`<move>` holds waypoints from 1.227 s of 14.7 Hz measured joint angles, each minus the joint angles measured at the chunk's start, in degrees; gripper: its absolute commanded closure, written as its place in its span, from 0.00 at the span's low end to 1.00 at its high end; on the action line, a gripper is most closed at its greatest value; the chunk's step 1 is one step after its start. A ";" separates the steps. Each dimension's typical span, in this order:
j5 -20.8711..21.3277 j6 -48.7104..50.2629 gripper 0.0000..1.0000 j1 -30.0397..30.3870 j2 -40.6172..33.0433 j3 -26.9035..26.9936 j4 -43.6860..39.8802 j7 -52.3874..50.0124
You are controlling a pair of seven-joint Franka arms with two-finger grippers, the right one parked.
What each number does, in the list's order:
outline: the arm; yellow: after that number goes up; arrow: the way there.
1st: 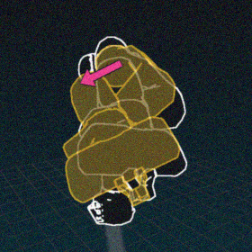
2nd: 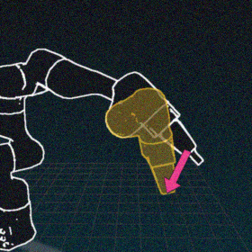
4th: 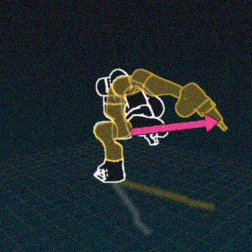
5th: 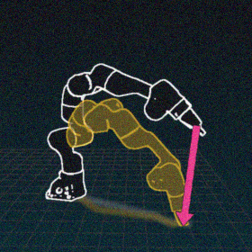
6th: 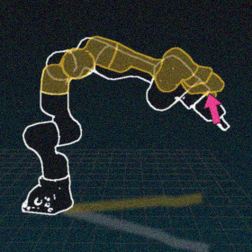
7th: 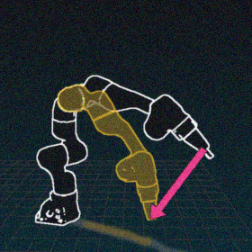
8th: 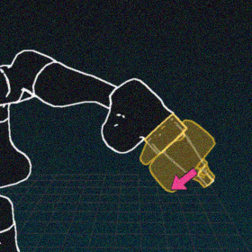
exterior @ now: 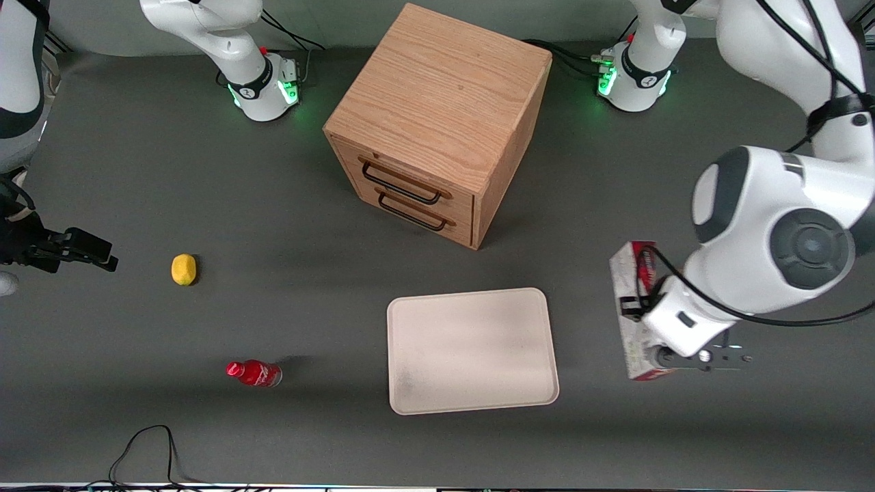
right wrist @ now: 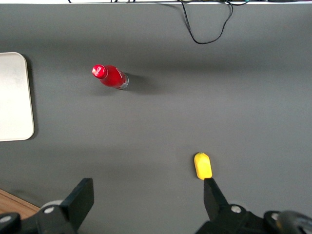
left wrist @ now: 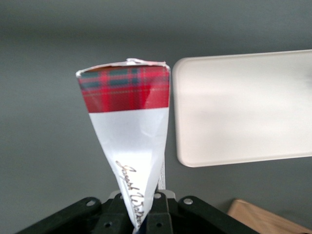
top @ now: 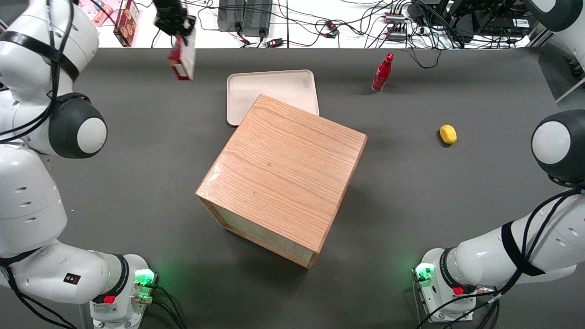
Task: Place red cookie box on tray
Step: 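Lift the cookie box and carry it over the cream tray, then lower the upright cookie box onto the tray's corner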
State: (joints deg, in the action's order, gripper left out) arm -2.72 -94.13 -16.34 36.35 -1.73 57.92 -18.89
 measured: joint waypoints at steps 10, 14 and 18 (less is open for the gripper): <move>4.46 -14.88 1.00 -7.61 16.15 -1.92 -0.85 -10.85; 4.53 -18.98 1.00 -7.68 20.13 -1.84 -0.68 -11.34; 4.52 -22.01 0.65 -7.74 21.56 -1.77 0.15 -11.65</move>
State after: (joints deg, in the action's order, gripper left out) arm 1.80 -116.13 -24.08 57.92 -3.50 58.08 -30.54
